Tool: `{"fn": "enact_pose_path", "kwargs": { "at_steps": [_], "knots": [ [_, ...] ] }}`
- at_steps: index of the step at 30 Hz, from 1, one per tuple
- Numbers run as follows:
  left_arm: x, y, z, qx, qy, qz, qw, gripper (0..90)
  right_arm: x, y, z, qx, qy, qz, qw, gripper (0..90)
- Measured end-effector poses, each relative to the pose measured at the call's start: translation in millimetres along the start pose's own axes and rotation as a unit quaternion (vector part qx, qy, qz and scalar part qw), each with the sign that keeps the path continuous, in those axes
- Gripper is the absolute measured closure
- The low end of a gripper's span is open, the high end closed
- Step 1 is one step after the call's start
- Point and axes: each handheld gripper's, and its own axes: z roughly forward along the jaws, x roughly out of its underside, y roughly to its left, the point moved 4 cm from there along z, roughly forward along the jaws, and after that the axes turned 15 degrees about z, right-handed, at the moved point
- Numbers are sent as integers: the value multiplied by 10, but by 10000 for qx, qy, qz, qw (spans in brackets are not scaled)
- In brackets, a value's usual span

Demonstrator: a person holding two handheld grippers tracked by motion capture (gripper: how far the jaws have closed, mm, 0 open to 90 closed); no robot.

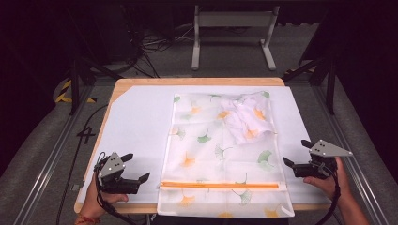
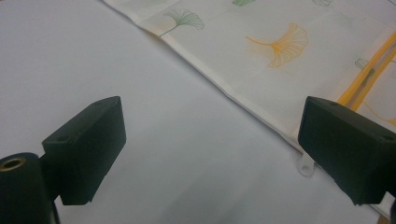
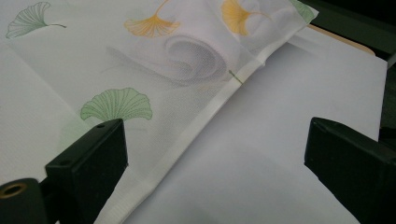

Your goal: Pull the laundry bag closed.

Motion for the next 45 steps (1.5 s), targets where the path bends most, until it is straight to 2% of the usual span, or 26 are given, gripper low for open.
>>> {"fn": "enact_pose_path", "kwargs": {
  "at_steps": [7,13,16,17,18,20,21,22,23,25,28,32,33,39,40,42,45],
  "knots": [
    [17,-57,-24,79,36,52,9999,80,-15,39,39,4,110,-31,9999,76],
    [46,-171,-62,266,23,46,9996,78,-123,185,106,-258,108,-53,9996,98],
    [45,-227,-45,329,70,113,9994,76,-177,341,159,-521,154,-138,9984,114],
    [47,-261,-23,354,111,175,9992,74,-206,450,204,-607,209,-236,9977,115],
    [47,-261,-23,354,111,175,9992,74,-206,450,204,-607,209,-236,9977,115],
    [48,-288,-2,412,168,231,9987,74,-227,546,254,-774,263,-246,9964,125],
    [47,-312,5,470,166,204,9985,75,-233,588,280,-770,309,-296,9961,129],
    [41,-321,6,499,177,265,9982,76,-238,631,301,-785,336,-340,9958,140],
    [22,-352,21,609,169,297,9976,78,-239,722,341,-884,393,-393,9945,156],
    [15,-369,36,692,171,326,9969,78,-234,772,360,-936,439,-422,9937,162],
    [16,-448,106,859,361,502,9944,79,-242,954,439,-1077,566,-620,9906,184],
    [30,-466,136,860,485,594,9933,75,-253,1034,471,-1138,598,-710,9892,189],
    [38,-467,142,831,540,645,9930,84,-250,1055,478,-1133,611,-753,9888,190],
    [106,-416,154,805,643,568,9931,163,-202,1092,495,-1167,699,-826,9872,200],
    [100,-415,154,787,638,627,9929,197,-197,1092,494,-1156,705,-854,9871,202],
    [89,-427,166,835,629,614,9926,247,-189,1089,491,-1158,707,-879,9868,205],
    [86,-448,186,932,687,753,9904,374,-170,1076,488,-1158,745,-893,9864,205]
  ]
}}
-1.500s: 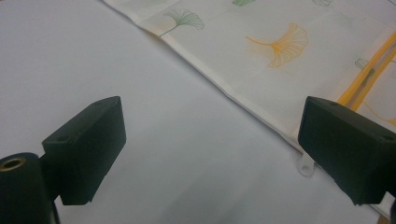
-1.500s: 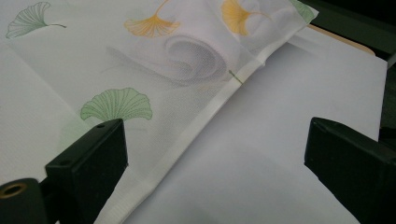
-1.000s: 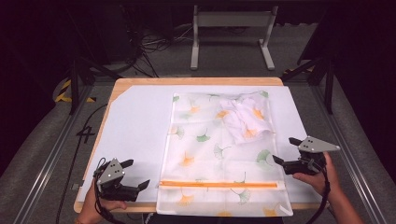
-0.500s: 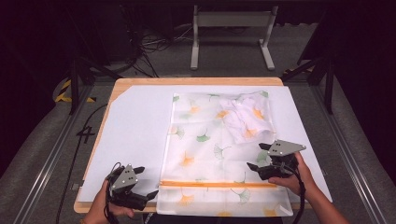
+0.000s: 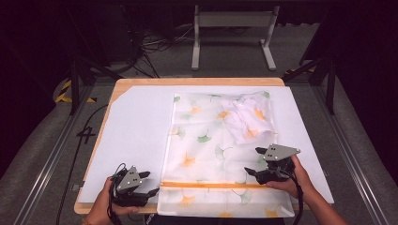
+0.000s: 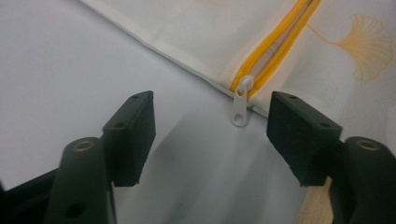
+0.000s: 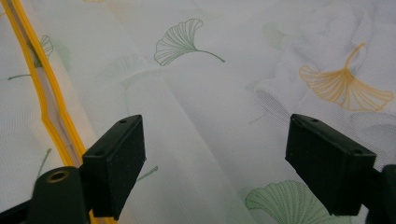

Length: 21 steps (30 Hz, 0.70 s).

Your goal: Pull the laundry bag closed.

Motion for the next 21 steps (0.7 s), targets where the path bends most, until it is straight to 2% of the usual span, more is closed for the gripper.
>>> {"fn": "enact_pose_path", "kwargs": {
  "at_steps": [2,3,9,11,14,21],
  "knots": [
    [-4,-11,13,100,12,58,9999,413,12,-6,-1,14,-7,17,10000,204],
    [-6,-16,19,109,43,84,9999,462,21,-9,-1,12,14,17,10000,204],
    [-24,-22,26,170,47,186,9997,612,40,-21,-7,58,43,43,10000,205],
    [-28,-20,25,127,73,241,9996,700,48,-22,-5,54,60,36,10000,205],
    [-27,-16,30,177,63,234,9995,786,55,-27,-1,72,70,33,9999,203],
    [-28,-3,39,195,63,239,9995,900,66,-33,-5,70,65,47,9999,202]
  ]
}}
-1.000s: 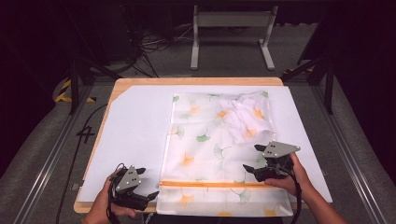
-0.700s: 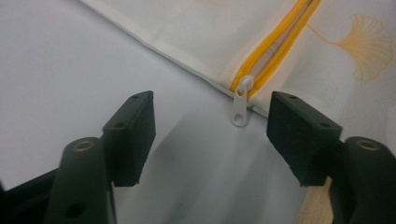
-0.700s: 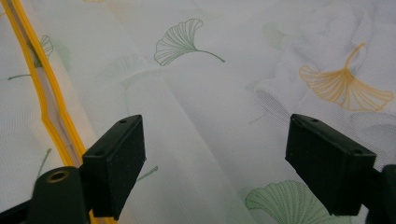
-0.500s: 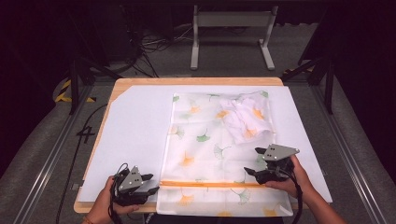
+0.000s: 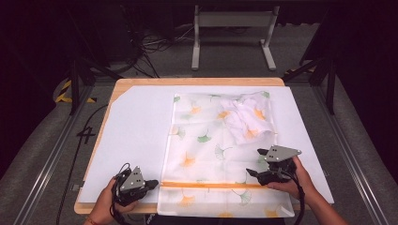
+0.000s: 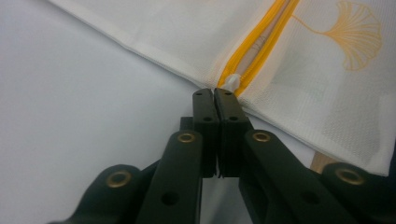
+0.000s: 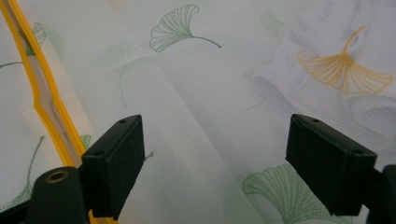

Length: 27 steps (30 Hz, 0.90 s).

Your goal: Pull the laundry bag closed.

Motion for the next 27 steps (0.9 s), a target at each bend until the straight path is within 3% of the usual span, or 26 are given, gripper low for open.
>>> {"fn": "enact_pose_path", "kwargs": {
  "at_steps": [4,7,12,20,26,27],
  "knots": [
    [1,8,1,23,-10,4,10000,900,8,-5,5,4,23,-2,10000,201],
    [0,-8,-3,214,-95,59,9997,899,12,-4,3,-27,21,0,10000,197],
    [-6,9,5,217,-164,-81,9996,775,17,-6,5,-34,32,31,10000,197],
    [-9,35,34,155,-129,-134,9997,678,19,-1,16,-34,56,53,10000,197],
    [-37,34,62,221,-175,-1,9996,796,23,15,32,-88,89,51,9999,197],
    [-39,32,65,241,-187,36,9995,859,24,16,37,-101,94,54,9999,197]
  ]
}}
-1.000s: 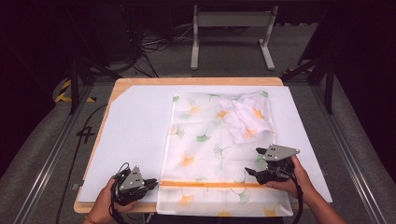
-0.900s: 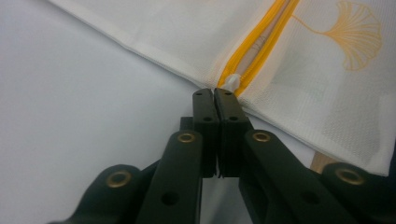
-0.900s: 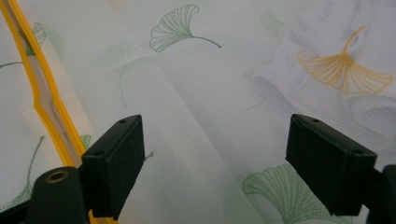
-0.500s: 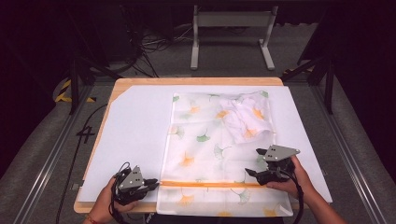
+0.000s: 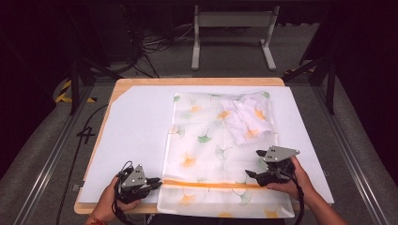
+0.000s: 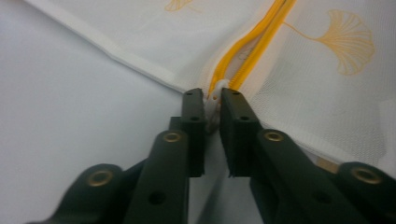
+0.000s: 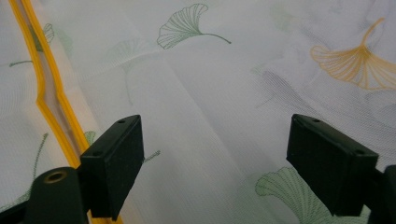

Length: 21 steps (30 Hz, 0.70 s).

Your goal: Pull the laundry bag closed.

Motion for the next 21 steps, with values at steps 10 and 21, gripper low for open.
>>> {"fn": "enact_pose_path", "kwargs": {
  "at_steps": [10,21],
  "knots": [
    [-3,22,-77,-170,-48,63,9998,896,24,0,5,-20,50,19,10000,208],
    [-44,35,-115,-319,-44,281,9991,896,53,83,55,-224,217,-138,9994,241]
  ]
}}
